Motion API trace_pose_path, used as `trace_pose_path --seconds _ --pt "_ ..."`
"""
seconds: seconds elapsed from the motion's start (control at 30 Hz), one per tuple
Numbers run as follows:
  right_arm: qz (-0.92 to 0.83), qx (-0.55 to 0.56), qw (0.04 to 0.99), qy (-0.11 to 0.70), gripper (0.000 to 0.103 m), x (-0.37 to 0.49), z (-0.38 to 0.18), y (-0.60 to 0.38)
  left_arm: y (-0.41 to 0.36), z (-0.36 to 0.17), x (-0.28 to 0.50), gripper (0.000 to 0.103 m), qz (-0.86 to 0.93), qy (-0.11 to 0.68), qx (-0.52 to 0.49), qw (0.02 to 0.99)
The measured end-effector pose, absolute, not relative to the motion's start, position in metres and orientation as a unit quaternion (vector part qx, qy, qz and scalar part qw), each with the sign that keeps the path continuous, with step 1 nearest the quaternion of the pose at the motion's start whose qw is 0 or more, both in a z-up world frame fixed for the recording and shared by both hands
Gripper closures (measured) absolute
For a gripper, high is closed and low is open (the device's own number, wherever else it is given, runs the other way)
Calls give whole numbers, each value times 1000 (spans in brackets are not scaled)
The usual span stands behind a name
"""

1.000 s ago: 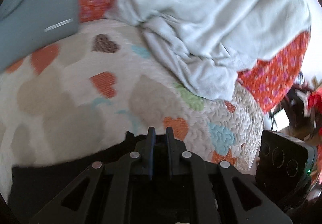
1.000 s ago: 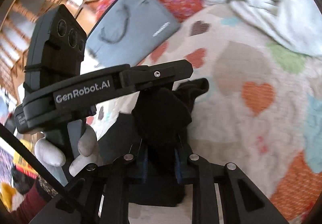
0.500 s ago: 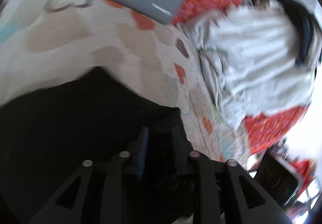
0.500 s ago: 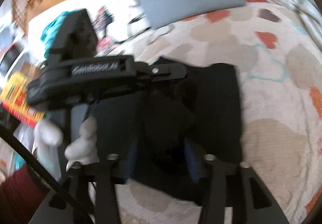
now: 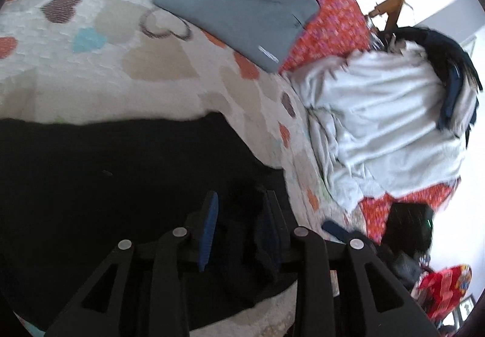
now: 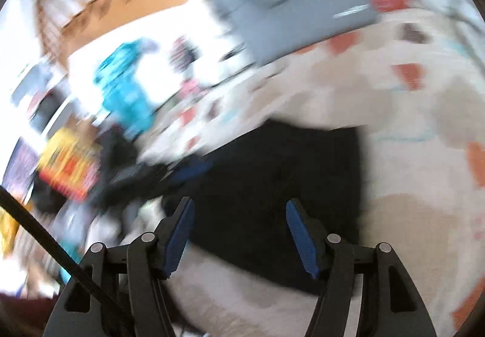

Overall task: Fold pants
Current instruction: 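Grasp the folded pants edge with the left tool while the right tool approaches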

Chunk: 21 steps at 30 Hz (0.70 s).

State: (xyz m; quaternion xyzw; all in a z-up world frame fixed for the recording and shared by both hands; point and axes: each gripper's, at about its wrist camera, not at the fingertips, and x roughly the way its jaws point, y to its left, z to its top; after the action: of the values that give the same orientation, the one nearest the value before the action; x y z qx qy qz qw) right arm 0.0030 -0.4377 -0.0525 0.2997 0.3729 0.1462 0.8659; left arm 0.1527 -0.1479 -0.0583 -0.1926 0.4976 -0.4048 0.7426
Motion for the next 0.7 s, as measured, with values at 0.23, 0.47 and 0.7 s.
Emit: trace_pose_path --seconds 0.23,0.47,0.7 --pt "80 383 839 379 45 15 -75 -463 -219 -62 155 53 -386 517 -108 756" --pt "55 373 841 387 45 16 -76 -466 -222 -68 152 96 -369 529 -61 762" --pt "51 377 833 402 45 19 -86 -467 -197 -75 151 95 -325 545 -60 771"
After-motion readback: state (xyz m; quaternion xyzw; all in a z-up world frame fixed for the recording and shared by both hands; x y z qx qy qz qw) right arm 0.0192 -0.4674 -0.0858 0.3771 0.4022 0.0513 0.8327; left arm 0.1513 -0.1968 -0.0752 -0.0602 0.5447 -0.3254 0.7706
